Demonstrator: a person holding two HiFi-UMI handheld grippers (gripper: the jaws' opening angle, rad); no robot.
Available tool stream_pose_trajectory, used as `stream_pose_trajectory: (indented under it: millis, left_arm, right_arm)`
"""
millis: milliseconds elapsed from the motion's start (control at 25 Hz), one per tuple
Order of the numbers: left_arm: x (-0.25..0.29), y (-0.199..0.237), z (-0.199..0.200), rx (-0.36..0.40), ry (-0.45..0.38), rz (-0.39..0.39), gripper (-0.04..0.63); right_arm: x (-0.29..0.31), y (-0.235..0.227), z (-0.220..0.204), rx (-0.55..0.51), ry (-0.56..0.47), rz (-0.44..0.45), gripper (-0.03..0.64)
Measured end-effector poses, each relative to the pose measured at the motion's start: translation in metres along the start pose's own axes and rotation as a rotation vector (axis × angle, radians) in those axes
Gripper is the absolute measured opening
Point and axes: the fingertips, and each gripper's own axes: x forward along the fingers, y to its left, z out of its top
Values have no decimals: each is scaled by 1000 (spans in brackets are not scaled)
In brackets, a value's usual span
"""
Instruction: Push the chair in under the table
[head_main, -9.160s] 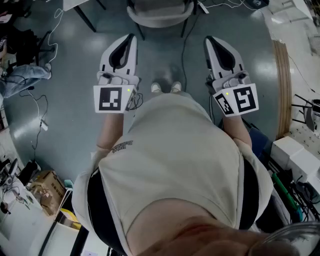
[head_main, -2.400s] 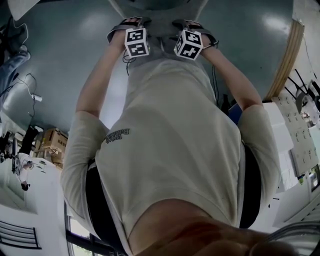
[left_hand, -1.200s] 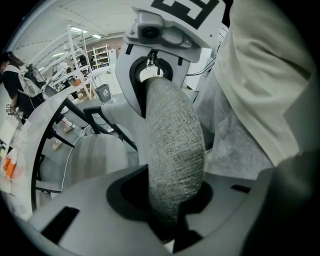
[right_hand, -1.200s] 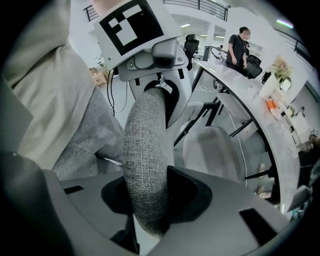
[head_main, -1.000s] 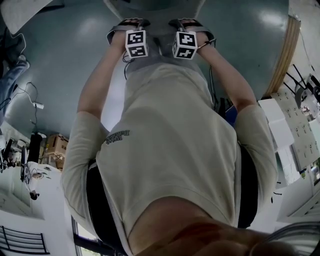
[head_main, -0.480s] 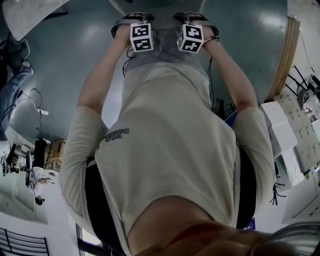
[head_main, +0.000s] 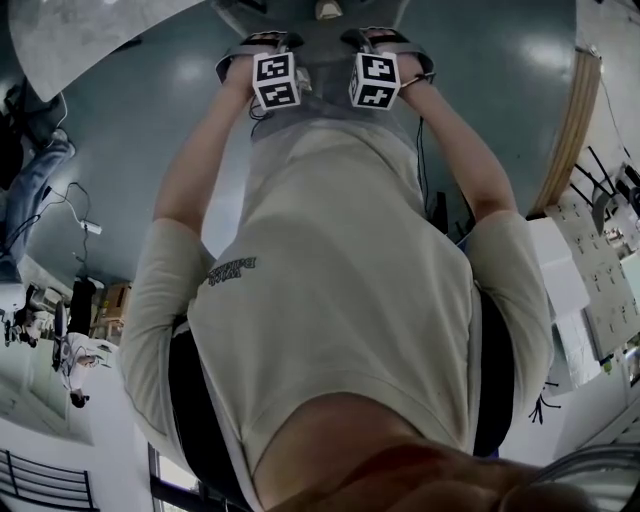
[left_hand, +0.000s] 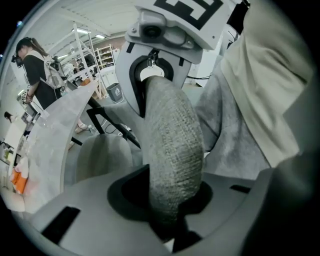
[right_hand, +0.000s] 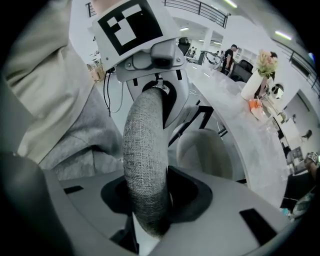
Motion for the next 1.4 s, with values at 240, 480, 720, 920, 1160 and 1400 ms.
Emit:
stream_pose_trajectory:
  millis: [240,480,720,920,1160,1400]
  left_arm:
    - [2,38,-3,1,0,21,95]
    - [2,70,-11,-3,4,39,98]
    - [1,89,-4,-22,6,49,103]
    - [2,99,-5,-32,1,51,103]
    - [2,108,4,-45,-6,44,104]
    - [2,106,3,-36,-7,46,106]
  right_arm:
    - [4,-36,-5,-26,-4,-2,133]
    - [11,-67,-5,-40,-4,-23,138]
    - [5,-87,-11,-30,-9,-22,146]
    - [6,-98,-12,-38,-6,-39,147]
    - [5,-106,-21,-49,-2,-21,152]
    - [5,-108,-19,-50,-10,1,160]
